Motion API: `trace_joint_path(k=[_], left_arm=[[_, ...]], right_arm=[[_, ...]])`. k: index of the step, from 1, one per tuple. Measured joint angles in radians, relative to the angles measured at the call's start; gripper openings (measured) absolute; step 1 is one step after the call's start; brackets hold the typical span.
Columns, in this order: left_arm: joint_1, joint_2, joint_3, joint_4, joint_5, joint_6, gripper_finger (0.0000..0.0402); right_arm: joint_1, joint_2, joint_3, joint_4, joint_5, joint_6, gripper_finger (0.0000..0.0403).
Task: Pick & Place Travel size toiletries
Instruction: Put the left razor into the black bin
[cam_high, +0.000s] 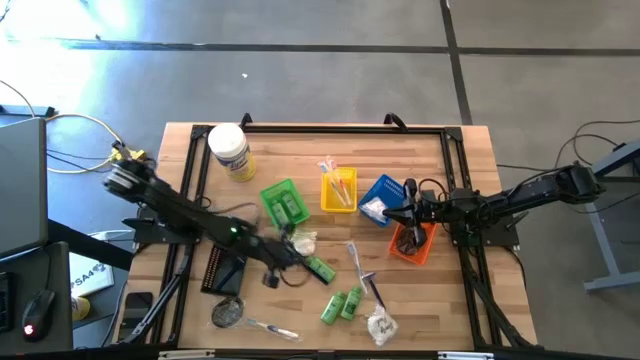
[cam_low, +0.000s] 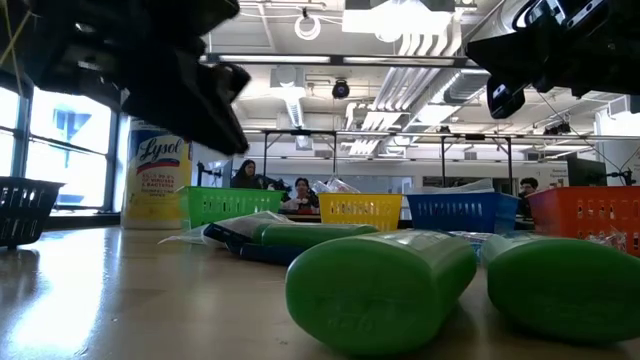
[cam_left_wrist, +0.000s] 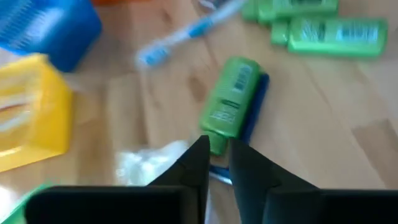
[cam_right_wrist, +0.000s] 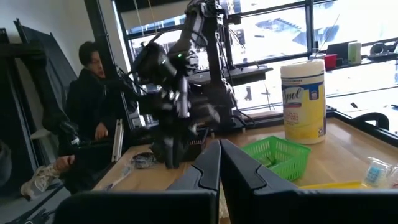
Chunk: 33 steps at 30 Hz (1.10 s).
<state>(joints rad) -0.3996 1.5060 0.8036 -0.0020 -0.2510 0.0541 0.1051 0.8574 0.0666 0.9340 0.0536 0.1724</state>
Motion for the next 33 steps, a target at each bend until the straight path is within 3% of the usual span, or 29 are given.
trace_joint_path(k=[5,15,33], left_arm=[[-0.018,0.172,0.153,-0.118,0.08,0.064,0.0077],[-0.045,0.356,0.366,-0.252,0.091,0.092,0.0079],[-0.003,0.409,0.395,-0.277,0.073,0.095,0.0079]], right_arm=[[0.0,0.0,0.0,-0.002,-0.001,0.015,0.0002],[0.0,0.0,0.0,-0.002,-0.004,0.019,0.0002],[0.0,0.0,0.0,-0.002,-0.005,0.041,0.0002]])
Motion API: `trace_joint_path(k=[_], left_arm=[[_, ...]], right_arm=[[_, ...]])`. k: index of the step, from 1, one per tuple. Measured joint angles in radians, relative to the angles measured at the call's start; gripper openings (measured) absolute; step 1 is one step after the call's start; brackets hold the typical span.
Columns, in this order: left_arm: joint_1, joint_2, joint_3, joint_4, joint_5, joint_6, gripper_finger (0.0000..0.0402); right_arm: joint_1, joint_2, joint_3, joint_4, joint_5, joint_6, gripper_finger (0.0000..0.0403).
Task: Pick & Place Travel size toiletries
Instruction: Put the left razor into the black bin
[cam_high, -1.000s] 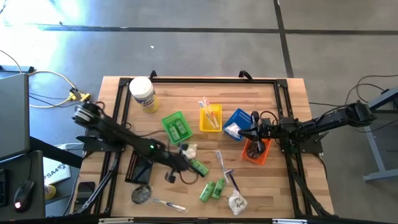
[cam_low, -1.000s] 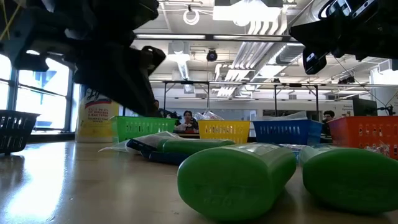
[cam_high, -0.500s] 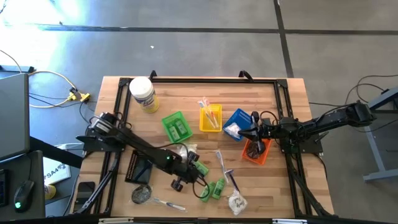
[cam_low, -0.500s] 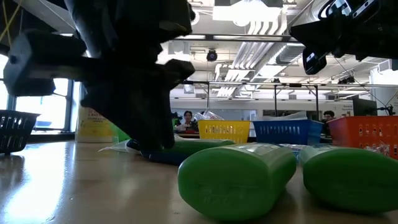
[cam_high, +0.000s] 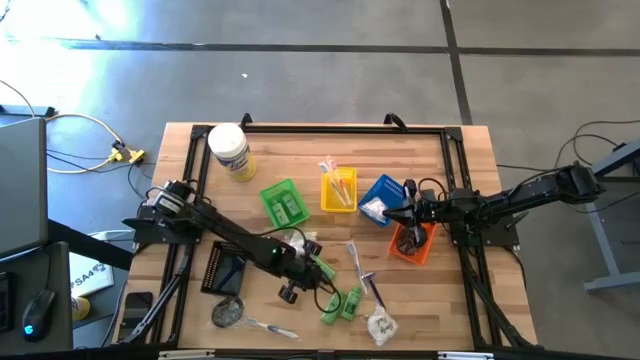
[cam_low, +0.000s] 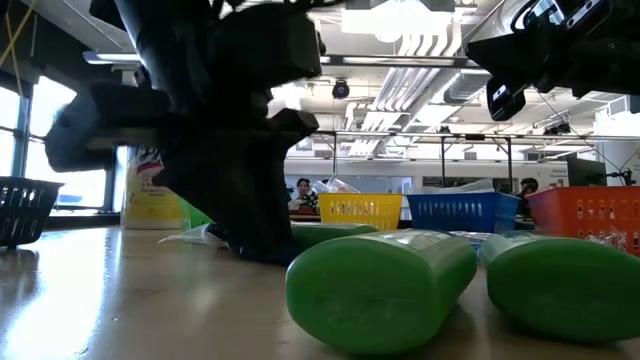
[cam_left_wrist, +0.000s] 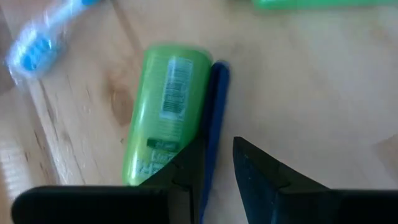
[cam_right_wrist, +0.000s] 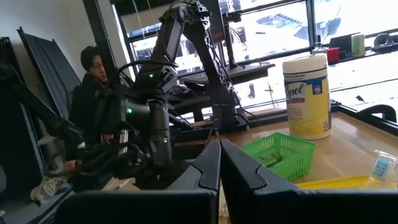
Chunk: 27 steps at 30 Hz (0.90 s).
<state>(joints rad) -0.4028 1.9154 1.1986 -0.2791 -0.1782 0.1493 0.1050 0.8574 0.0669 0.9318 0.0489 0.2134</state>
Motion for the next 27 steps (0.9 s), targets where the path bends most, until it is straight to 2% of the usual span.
trace_joint_path(k=[10,16,22,27], left_arm=[[0.025,0.008,-0.001,-0.03,-0.011,0.001,0.0079],[0.025,0.015,0.002,-0.06,0.056,-0.01,0.0079],[0.025,0.015,0.004,-0.119,0.123,-0.083,0.0079],[0.024,0.02,0.004,-0.165,0.144,-0.11,0.0079]], right_arm=[[0.0,0.0,0.0,-0.001,0.0,0.0,0.0002],[0.0,0.0,0.0,-0.001,0.0,0.0,0.0002],[0.0,0.0,0.0,-0.006,0.0,0.0,0.0002],[0.0,0.0,0.0,-0.006,0.0,0.0,0.0002]])
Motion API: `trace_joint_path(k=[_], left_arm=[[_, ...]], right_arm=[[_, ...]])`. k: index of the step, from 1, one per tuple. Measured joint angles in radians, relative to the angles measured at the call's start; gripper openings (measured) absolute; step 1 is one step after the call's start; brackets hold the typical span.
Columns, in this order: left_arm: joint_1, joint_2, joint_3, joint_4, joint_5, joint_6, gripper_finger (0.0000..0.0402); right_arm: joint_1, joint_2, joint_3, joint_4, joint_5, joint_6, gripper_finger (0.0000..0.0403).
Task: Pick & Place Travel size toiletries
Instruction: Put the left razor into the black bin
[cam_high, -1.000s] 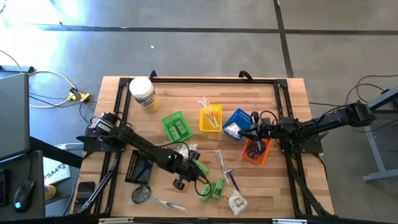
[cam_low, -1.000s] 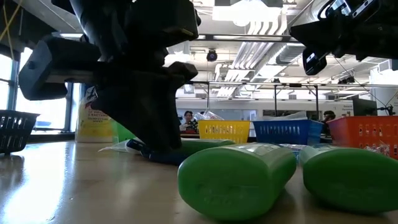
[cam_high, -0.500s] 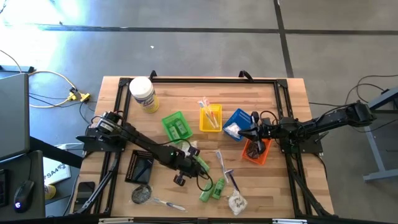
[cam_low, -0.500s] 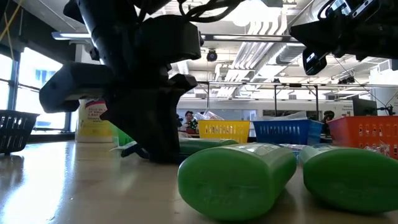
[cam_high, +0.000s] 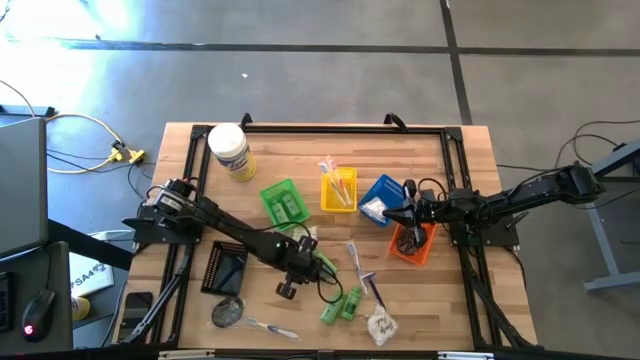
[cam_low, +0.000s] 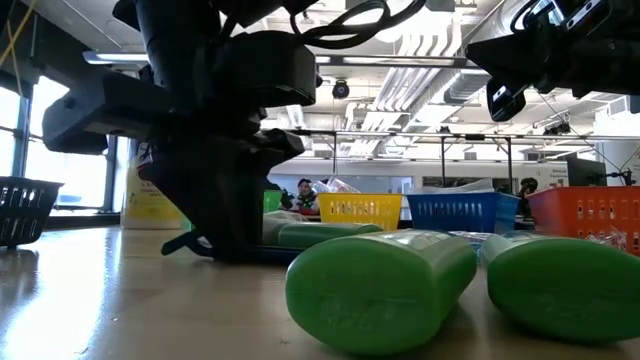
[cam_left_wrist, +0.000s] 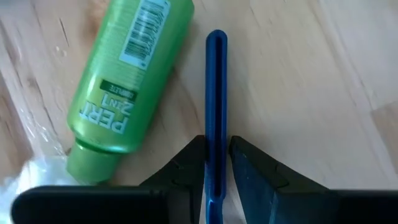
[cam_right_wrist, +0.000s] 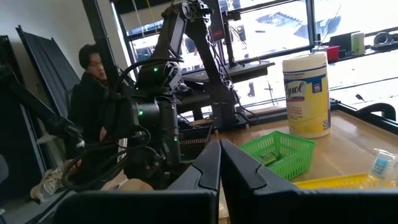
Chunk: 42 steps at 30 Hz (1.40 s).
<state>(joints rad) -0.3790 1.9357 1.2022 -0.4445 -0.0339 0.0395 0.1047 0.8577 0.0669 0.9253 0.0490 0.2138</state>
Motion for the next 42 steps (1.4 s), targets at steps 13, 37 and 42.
trace_joint_path(k=[13,37,42], left_arm=[[-0.001,0.076,0.0,-0.011,0.007,-0.018,0.0028],[-0.249,-0.348,-0.008,-0.258,-0.313,-0.007,0.0016],[-0.325,-0.467,-0.007,-0.432,-0.407,-0.069,0.0017]], right_arm=[[0.0,0.0,0.0,-0.002,0.0,0.0,0.0002],[0.0,0.0,0.0,-0.01,0.0,0.0,0.0002],[0.0,0.001,0.0,-0.019,0.001,0.0,0.0002]])
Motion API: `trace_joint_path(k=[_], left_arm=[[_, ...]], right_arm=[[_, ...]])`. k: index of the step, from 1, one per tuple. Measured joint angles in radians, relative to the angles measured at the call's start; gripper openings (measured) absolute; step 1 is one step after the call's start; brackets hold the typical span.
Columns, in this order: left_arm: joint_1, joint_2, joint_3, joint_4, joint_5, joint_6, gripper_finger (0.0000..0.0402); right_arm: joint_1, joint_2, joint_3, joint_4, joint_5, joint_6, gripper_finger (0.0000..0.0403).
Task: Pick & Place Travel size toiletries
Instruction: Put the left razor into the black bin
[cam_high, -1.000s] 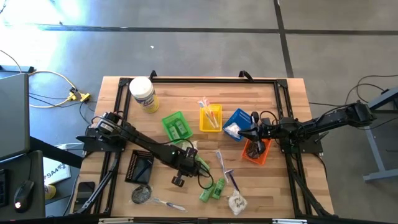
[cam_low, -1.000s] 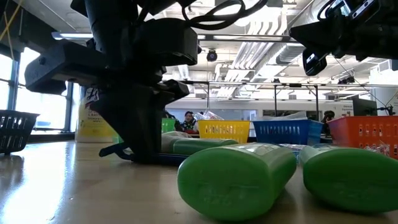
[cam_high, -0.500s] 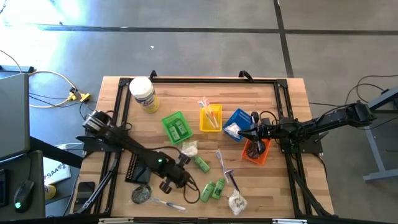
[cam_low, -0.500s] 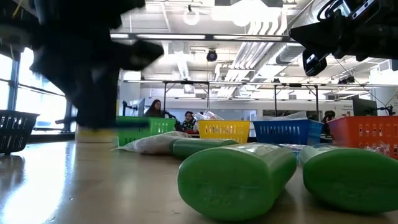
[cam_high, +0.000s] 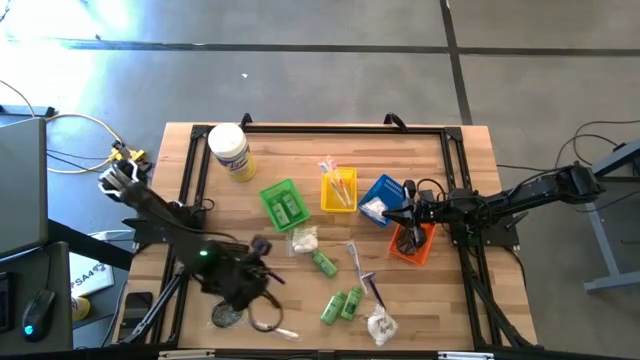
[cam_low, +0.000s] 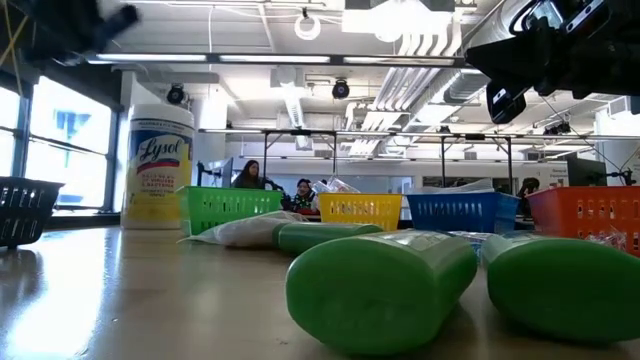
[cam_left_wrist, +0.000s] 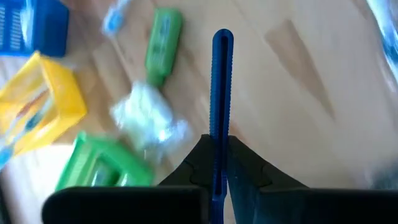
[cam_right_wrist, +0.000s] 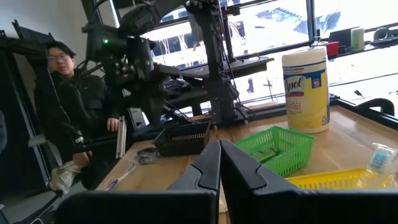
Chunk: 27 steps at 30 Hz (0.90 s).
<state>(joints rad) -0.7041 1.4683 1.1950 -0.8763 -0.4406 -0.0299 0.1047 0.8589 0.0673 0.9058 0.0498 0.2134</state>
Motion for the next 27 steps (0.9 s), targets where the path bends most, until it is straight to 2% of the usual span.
trace_joint_path(k=[6,13,23,27], left_arm=[[-0.075,-0.096,0.001,-0.241,-0.042,-0.082,0.0017],[-0.154,-0.109,0.001,-0.492,-0.027,-0.151,0.0017],[-0.227,-0.099,0.002,-0.648,0.075,-0.145,0.0017],[-0.226,-0.074,0.003,-0.649,0.094,-0.047,0.0017]], right_arm=[[0.0,0.0,0.0,0.0,0.004,0.0,0.0002],[0.0,0.0,0.0,0.001,0.004,0.0,0.0002],[0.0,0.0,0.0,0.0,0.004,0.001,0.0002],[0.0,0.0,0.0,0.0,0.004,0.0,0.0002]])
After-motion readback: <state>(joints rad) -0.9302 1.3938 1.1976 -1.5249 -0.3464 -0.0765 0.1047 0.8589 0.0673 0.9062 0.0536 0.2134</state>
